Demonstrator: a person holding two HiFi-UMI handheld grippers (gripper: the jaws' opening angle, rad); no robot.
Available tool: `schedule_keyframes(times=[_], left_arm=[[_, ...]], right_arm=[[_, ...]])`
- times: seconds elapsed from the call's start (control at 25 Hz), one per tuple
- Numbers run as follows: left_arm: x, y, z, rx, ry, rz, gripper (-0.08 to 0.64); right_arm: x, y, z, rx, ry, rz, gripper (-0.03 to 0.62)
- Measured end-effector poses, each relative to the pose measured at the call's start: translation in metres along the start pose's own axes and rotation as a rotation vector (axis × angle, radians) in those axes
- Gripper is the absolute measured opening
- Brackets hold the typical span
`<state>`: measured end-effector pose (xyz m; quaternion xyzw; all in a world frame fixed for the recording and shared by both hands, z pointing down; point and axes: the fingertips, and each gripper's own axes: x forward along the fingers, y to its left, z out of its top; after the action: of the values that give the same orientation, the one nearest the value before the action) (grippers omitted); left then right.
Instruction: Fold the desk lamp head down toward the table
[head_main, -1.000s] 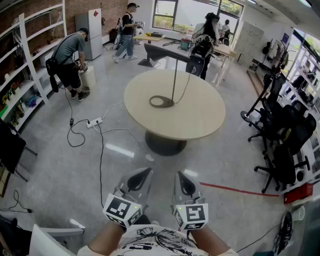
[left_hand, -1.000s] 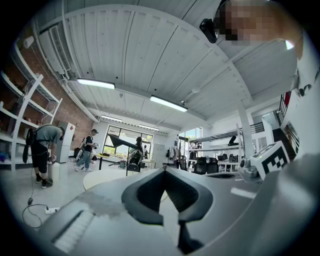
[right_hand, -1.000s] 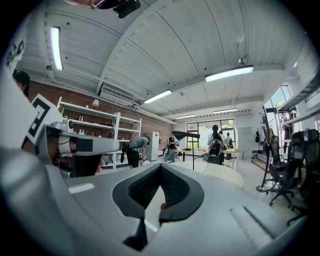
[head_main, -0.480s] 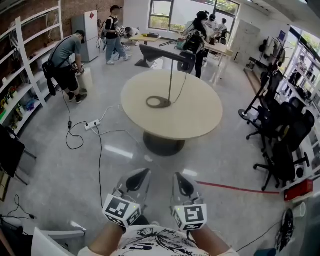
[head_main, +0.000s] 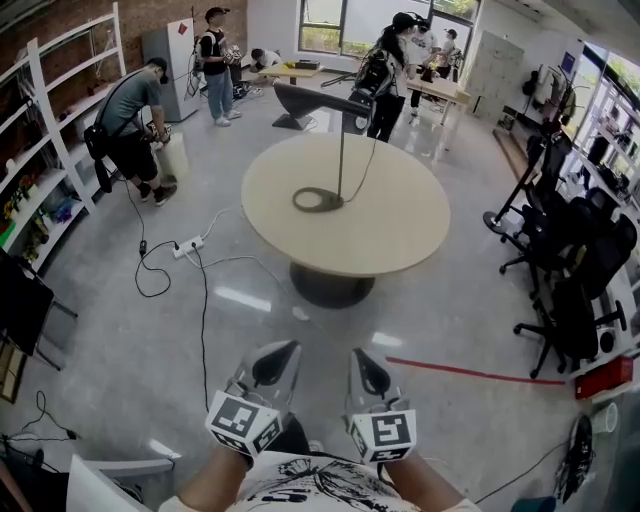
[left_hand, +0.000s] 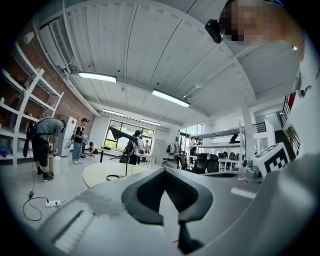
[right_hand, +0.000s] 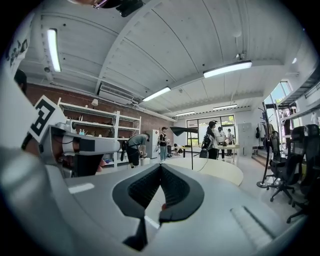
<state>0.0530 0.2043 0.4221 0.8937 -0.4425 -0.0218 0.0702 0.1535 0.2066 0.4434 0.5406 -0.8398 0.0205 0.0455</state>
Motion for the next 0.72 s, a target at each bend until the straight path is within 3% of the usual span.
schedule_keyframes(times=[0.32,0.72], left_arm=[[0.024,0.056,-0.004,-0.029,0.022,0.031,0.005],[0.086,0.191,0.032,-0.030,-0.011,0.027,0.005]], right_arm=[[0.056,-0.003,-0.007,0.010,0.039,0.005,0.009],[0.193,-0.002,0.013,0.006,0.046,-0.009,0.009]])
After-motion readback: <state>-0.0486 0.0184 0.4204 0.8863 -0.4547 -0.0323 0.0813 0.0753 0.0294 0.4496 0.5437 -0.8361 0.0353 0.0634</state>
